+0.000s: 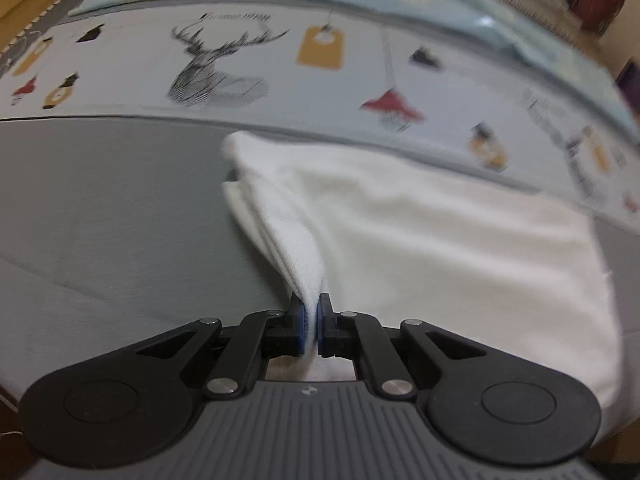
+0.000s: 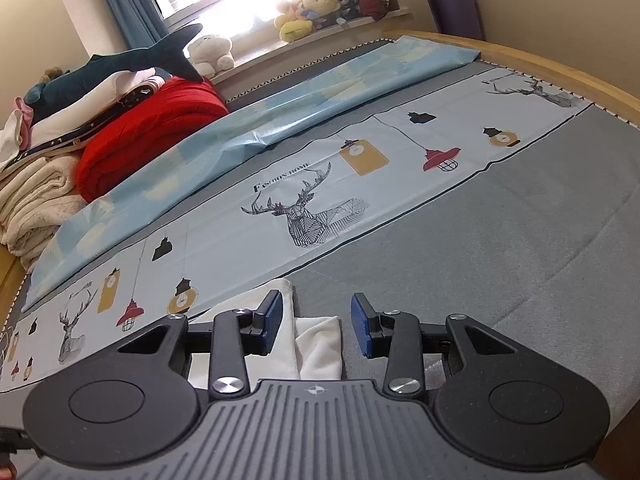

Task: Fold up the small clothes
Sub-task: 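Lift the hem with the left gripper and fold it toward the collar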

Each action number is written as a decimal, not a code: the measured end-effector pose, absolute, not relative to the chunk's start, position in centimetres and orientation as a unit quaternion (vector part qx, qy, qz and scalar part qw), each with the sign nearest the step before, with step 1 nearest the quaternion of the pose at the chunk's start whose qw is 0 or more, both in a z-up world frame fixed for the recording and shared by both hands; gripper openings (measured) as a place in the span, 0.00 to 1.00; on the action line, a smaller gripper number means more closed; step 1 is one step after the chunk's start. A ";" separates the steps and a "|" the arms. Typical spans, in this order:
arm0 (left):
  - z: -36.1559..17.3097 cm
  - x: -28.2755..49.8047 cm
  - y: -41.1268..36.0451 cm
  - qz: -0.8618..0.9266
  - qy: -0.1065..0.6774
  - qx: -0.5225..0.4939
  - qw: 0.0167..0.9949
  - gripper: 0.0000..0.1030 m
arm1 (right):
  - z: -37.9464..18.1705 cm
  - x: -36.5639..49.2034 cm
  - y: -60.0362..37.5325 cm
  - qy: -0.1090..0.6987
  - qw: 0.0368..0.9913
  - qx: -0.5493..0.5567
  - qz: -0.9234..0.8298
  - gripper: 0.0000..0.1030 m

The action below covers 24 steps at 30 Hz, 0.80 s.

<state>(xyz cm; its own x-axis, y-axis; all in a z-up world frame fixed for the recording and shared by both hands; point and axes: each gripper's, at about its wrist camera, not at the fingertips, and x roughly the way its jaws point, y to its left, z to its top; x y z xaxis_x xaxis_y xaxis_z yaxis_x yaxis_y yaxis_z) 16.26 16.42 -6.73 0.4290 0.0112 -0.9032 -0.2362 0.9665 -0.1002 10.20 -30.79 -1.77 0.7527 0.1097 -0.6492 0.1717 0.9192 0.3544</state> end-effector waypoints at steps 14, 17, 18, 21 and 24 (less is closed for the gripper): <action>-4.0 18.8 4.7 -0.144 0.482 -0.251 0.827 0.05 | -0.9 8.9 -32.6 0.329 0.930 0.163 -0.020 0.38; -4.3 19.6 1.3 -0.178 0.478 -0.283 0.812 0.05 | -0.8 8.5 -32.9 0.326 0.931 0.162 -0.017 0.38; -4.3 19.9 0.0 -0.190 0.476 -0.291 0.808 0.05 | -0.8 8.4 -32.9 0.326 0.931 0.163 -0.016 0.38; -4.6 20.5 -3.6 -0.208 0.469 -0.303 0.803 0.05 | -0.8 8.2 -32.8 0.328 0.932 0.156 -0.013 0.38; -4.9 21.1 -6.5 -0.233 0.457 -0.307 0.802 0.06 | -0.7 8.2 -32.4 0.330 0.933 0.145 -0.008 0.38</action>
